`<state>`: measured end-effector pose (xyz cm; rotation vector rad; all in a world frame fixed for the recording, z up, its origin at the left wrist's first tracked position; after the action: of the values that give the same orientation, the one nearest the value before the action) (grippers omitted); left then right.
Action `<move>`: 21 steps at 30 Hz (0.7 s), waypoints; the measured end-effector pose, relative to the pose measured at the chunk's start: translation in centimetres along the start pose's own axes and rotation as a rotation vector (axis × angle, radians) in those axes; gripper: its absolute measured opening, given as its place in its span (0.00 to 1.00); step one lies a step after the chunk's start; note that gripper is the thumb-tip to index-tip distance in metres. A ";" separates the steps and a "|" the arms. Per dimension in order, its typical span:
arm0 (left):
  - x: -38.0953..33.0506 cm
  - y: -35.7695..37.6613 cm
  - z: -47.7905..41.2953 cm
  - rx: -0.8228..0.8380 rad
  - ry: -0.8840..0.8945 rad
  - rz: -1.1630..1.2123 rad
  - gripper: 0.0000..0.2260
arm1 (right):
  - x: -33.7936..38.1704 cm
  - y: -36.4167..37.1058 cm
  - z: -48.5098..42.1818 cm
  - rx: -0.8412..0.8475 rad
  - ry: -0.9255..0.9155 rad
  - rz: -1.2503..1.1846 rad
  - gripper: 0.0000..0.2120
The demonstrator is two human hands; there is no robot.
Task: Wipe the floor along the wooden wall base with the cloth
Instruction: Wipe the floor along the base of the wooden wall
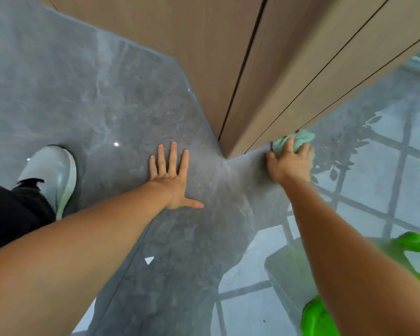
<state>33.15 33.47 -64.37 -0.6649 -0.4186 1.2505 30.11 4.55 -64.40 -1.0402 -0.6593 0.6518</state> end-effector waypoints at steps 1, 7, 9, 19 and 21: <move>0.0 0.0 0.0 -0.007 0.000 0.010 0.65 | 1.6 0.9 2.2 0.011 -0.032 0.008 0.36; 0.0 0.0 0.2 -0.030 0.012 0.042 0.64 | 8.5 6.1 13.1 0.139 -0.566 -0.014 0.27; 0.0 0.1 0.3 -0.034 0.020 0.024 0.64 | 6.8 4.9 10.5 0.152 -0.761 0.085 0.26; 0.5 0.9 -0.3 -0.081 0.061 0.012 0.64 | -6.4 -2.6 -3.0 -0.083 0.129 0.082 0.29; 0.5 1.0 -0.4 -0.087 0.067 0.014 0.65 | -1.1 -0.5 0.4 -0.094 0.010 0.064 0.29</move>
<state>32.81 34.01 -65.35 -0.7828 -0.4157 1.2252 29.22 3.74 -63.96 -1.1546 -0.6547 0.6759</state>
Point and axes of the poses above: each hand's wrist, its own z-axis away from the middle knuckle, its own y-axis out of the palm, x = y × z, the point moved 2 cm from there along -z, towards the middle knuckle, and after that the axes turned 2 degrees about -y, right-handed, at the moved point
